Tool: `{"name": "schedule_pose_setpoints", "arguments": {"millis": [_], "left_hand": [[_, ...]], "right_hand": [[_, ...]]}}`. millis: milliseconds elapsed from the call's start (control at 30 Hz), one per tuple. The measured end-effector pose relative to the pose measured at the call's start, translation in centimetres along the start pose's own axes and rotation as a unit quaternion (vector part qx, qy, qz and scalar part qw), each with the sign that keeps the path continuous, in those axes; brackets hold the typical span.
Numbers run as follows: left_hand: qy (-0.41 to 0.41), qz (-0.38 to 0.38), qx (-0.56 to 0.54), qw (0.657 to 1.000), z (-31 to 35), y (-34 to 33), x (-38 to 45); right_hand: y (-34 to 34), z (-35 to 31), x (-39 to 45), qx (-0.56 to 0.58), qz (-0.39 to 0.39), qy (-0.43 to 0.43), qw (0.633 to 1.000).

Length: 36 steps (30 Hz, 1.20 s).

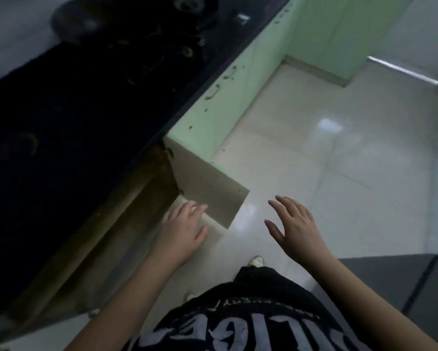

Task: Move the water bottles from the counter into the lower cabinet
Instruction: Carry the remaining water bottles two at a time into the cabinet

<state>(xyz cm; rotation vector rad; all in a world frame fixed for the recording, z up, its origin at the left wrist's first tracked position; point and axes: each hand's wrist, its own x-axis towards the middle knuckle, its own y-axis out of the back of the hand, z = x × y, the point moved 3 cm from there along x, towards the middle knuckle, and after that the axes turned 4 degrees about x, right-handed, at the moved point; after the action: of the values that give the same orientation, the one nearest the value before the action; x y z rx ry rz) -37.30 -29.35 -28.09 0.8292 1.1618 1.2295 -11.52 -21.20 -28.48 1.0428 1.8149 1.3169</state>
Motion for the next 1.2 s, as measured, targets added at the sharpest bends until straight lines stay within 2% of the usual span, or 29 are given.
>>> {"name": "schedule_pose_setpoints", "arguments": {"millis": [100,267,433,667,800,900,1067,1200], "left_hand": [[-0.07,0.014,0.046,0.996,4.1,2.3,4.9],[-0.133,0.004,0.068,0.989,12.2,3.8,13.1],[-0.153,-0.017,0.082,0.985,19.4,3.9,21.9],[-0.161,0.022,0.083,0.983,27.8,6.4,31.9],[-0.153,0.022,0.065,0.986,30.3,6.3,35.8],[-0.152,0.025,0.061,0.986,30.9,6.6,40.0],[-0.193,0.086,0.089,0.973,32.4,9.7,49.9],[-0.189,0.035,0.102,0.976,33.4,12.1,57.0]], "right_hand": [[2.2,3.4,0.6,-0.016,0.041,-0.043,0.998],[4.3,10.4,1.9,-0.015,0.076,-0.118,0.99],[7.3,19.5,4.5,0.012,0.059,-0.176,0.982],[13.0,30.6,9.5,0.004,0.045,-0.201,0.979],[14.3,32.0,15.4,0.015,0.038,-0.216,0.976],[15.1,32.1,20.5,0.022,0.034,-0.184,0.982],[16.5,36.2,28.1,-0.002,-0.007,-0.132,0.991],[18.8,40.6,33.3,-0.02,-0.012,-0.163,0.986]]}}
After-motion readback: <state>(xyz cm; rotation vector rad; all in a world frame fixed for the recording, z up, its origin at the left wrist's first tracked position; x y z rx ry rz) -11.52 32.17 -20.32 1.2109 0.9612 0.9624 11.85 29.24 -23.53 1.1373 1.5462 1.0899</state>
